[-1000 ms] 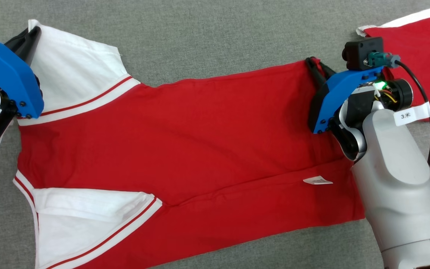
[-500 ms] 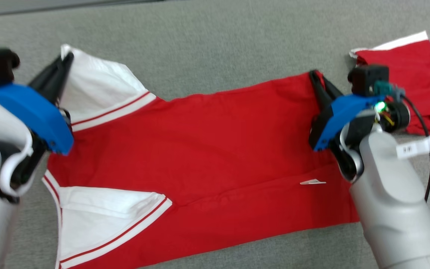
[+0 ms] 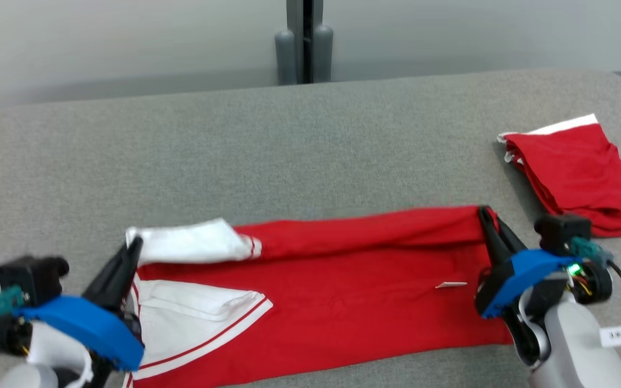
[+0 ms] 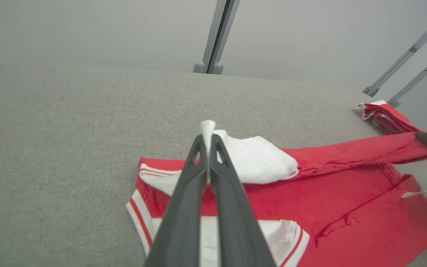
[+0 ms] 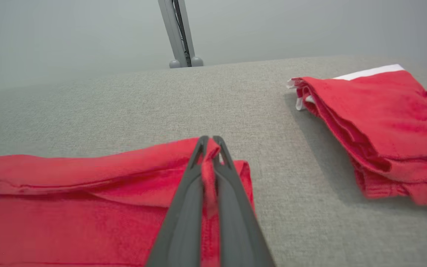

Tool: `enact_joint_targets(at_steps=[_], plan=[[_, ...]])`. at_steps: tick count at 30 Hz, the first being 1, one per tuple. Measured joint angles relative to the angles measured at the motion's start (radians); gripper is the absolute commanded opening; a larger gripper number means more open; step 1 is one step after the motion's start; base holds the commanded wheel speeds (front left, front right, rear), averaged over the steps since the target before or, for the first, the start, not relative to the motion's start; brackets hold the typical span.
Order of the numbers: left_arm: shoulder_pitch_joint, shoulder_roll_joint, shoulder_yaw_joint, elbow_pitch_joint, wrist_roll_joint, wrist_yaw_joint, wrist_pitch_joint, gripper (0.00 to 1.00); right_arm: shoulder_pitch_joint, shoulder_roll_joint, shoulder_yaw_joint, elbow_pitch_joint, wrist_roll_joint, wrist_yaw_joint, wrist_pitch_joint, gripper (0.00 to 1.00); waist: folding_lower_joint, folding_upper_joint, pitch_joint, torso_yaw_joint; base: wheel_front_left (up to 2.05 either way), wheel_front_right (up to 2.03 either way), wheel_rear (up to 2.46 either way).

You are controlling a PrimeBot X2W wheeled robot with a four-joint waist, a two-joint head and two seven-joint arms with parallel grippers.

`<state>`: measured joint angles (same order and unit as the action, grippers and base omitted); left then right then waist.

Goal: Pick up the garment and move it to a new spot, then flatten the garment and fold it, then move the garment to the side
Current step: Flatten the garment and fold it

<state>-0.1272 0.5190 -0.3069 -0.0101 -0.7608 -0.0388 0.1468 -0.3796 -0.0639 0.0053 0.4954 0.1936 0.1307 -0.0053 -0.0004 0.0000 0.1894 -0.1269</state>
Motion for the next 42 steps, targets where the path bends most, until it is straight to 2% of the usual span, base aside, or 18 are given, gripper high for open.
enact_joint_targets(at_steps=[8, 11, 12, 13, 14, 15, 16, 22, 28, 34, 42], plan=[[0.127, -0.066, -0.005, 0.043, -0.041, 0.011, -0.077, 0.00, 0.124, 0.004, -0.048, -0.064, -0.017, 0.000, 0.004, 0.02, 0.0002, 0.0000, -0.057, 0.016, 0.00, 0.00, 0.00], [0.152, -0.080, -0.009, 0.074, -0.043, 0.002, -0.107, 0.00, 0.155, 0.007, -0.064, -0.076, -0.030, 0.000, -0.014, 0.16, 0.0002, 0.0000, -0.072, 0.019, 0.00, 0.00, 0.00], [0.161, -0.086, -0.008, 0.083, -0.050, 0.001, -0.119, 0.00, 0.165, 0.008, -0.066, -0.078, -0.035, 0.000, -0.020, 0.26, 0.0002, 0.0000, -0.077, 0.020, 0.00, 0.00, 0.00], [0.169, -0.092, -0.009, 0.093, -0.051, -0.005, -0.132, 0.00, 0.176, 0.009, -0.067, -0.080, -0.041, 0.000, -0.029, 0.49, 0.0003, 0.0000, -0.082, 0.020, 0.00, 0.00, 0.00], [0.176, -0.099, -0.008, 0.102, -0.051, -0.007, -0.151, 0.20, 0.187, 0.010, -0.069, -0.083, -0.051, 0.000, -0.043, 1.00, 0.0002, 0.0000, -0.087, 0.020, 0.00, 0.00, 0.00], [0.183, -0.108, -0.004, 0.109, -0.054, -0.008, -0.169, 0.48, 0.199, 0.011, -0.072, -0.087, -0.059, 0.000, -0.054, 1.00, 0.0002, 0.0000, -0.092, 0.020, 0.00, 0.00, 0.00], [0.190, -0.115, -0.003, 0.118, -0.059, -0.012, -0.184, 1.00, 0.210, 0.011, -0.073, -0.088, -0.063, 0.000, -0.062, 1.00, 0.0002, 0.0000, -0.097, 0.020, 0.00, 0.00, 0.00], [0.249, -0.143, 0.019, 0.147, -0.064, -0.014, -0.285, 1.00, 0.278, 0.013, -0.113, -0.089, -0.044, 0.000, -0.129, 1.00, 0.0003, 0.0000, -0.125, 0.020, 0.00, 0.00, 0.00], [0.259, -0.150, 0.050, 0.146, -0.012, 0.025, -0.367, 1.00, 0.300, 0.014, -0.153, -0.077, -0.040, 0.000, -0.163, 1.00, 0.0003, 0.0000, -0.138, 0.034, 0.00, 0.00, 0.00], [0.238, -0.153, 0.050, 0.131, 0.072, 0.068, -0.393, 1.00, 0.295, 0.013, -0.154, -0.049, -0.042, 0.000, -0.160, 1.00, 0.0004, 0.0000, -0.136, 0.057, 0.00, 0.00, 0.00], [0.211, -0.177, 0.039, 0.132, 0.128, 0.101, -0.400, 1.00, 0.270, 0.014, -0.144, 0.076, -0.056, 0.000, -0.112, 1.00, 0.0005, 0.0000, -0.116, 0.092, 0.00, 0.00, 0.00]])
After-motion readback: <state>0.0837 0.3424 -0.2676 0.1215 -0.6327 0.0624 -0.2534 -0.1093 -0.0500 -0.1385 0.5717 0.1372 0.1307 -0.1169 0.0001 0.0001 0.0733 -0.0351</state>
